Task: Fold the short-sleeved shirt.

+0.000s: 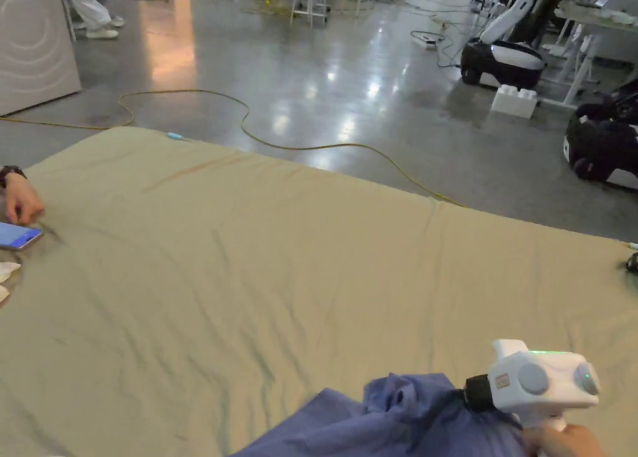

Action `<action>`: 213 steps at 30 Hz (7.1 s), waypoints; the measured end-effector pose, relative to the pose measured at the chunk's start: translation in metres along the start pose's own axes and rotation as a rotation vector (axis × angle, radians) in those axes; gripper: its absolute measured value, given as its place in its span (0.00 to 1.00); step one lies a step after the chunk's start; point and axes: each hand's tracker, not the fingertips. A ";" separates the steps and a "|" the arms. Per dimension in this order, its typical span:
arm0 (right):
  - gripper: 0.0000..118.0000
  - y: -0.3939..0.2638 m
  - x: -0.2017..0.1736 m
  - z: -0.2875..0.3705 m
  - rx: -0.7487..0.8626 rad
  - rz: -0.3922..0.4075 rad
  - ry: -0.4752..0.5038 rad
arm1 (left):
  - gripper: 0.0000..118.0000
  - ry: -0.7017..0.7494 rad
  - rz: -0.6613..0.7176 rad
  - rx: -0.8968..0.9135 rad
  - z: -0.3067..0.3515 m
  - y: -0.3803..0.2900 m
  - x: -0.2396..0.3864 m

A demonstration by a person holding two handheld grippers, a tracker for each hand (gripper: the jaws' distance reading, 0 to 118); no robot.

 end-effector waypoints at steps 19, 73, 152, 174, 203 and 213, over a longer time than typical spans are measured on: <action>0.02 -0.028 -0.024 0.154 0.384 0.013 0.018 | 0.06 -0.088 0.001 0.218 0.067 0.022 0.007; 0.02 -0.100 0.039 0.422 0.853 -0.161 -0.327 | 0.05 -0.217 -0.271 0.693 0.221 0.229 0.091; 0.00 -0.281 -0.161 0.323 0.952 -0.158 -0.253 | 0.00 -0.148 -0.185 0.494 0.158 -0.044 0.032; 0.00 -0.306 -0.154 0.286 0.747 -0.165 -0.252 | 0.43 0.018 -0.109 -0.006 0.034 -0.080 0.012; 0.27 -0.426 -0.034 0.214 0.039 -0.320 -0.076 | 0.08 -0.099 -0.155 0.018 0.046 -0.088 0.008; 0.06 -0.413 -0.048 0.245 0.059 -0.286 -0.076 | 0.08 -0.123 -0.144 0.029 0.058 -0.081 0.007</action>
